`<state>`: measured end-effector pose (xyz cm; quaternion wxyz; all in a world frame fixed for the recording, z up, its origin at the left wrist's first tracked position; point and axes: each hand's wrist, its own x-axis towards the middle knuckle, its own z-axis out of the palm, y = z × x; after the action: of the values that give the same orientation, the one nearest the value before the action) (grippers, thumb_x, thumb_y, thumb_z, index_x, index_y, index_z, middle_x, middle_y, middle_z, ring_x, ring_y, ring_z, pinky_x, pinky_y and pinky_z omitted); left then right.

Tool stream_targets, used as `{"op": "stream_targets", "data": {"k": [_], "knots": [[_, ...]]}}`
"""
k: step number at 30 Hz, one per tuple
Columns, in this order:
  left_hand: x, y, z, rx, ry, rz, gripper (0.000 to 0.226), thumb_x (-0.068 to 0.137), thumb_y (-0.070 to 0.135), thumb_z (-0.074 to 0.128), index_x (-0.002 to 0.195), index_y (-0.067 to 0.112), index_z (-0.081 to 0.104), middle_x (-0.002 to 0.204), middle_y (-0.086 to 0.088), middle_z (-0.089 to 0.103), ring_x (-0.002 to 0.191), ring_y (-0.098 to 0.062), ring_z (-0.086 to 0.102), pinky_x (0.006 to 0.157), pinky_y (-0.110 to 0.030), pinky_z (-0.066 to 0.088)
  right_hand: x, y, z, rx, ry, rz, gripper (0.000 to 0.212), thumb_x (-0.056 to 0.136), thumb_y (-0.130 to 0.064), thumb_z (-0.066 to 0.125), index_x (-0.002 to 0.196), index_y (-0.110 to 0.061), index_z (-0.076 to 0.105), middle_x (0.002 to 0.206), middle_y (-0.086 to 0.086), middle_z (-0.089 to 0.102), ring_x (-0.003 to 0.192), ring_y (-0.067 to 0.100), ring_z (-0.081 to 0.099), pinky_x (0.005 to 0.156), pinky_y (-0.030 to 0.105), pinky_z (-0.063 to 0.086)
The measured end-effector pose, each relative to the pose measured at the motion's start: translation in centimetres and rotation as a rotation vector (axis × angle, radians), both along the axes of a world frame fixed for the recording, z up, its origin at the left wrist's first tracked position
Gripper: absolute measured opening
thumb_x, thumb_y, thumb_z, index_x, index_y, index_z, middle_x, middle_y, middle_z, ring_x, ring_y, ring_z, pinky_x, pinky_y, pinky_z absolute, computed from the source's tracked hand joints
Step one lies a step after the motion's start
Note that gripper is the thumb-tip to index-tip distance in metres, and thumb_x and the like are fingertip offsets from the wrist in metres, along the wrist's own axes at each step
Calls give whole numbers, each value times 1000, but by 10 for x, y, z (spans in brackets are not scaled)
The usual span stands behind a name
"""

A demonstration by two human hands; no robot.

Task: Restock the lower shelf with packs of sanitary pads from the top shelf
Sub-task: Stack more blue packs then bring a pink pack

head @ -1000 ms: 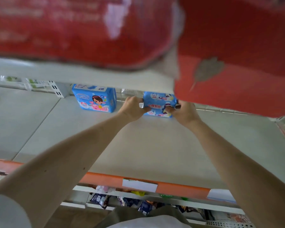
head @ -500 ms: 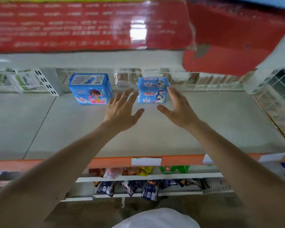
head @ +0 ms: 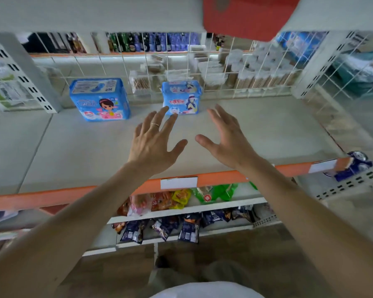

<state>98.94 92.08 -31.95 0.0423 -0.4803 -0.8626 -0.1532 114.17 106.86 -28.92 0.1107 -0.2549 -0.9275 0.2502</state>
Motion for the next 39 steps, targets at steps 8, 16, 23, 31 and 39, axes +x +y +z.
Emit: {"op": "stream_targets", "data": {"k": [8,16,23,31,39], "knots": [[72,-8,23,59,-20,110,77,90,70,32,155,30,25,167,0,14,151,-28,15,118,-51,24,61,6,20,8,93,106,77,96,-63,39,160,-26,15,169,0,5,153,22,7,122,50,19],[150,-10,70,110,138,127,71,92,65,33,153,27,31,163,-3,26,147,-32,28,114,-53,31,121,-3,60,16,95,202,74,98,-62,33,159,-35,1,166,-15,-11,153,10,-7,126,43,10],[202,-28,117,257,299,139,64,97,53,40,151,19,40,158,-6,37,142,-32,39,112,-51,34,156,-14,91,89,364,273,70,98,-60,37,158,-33,16,166,-16,7,151,4,3,118,29,12],[231,-39,154,381,309,117,65,97,55,41,152,21,38,159,-4,36,142,-29,40,115,-47,32,176,-12,117,104,595,278,68,95,-52,49,154,-24,33,162,-7,29,152,11,19,122,41,28],[214,-46,192,505,319,84,64,96,53,43,149,18,41,159,-4,32,144,-26,34,117,-39,26,164,-12,154,180,733,280,65,96,-48,52,151,-14,42,159,-2,36,148,14,31,119,38,32]]}}
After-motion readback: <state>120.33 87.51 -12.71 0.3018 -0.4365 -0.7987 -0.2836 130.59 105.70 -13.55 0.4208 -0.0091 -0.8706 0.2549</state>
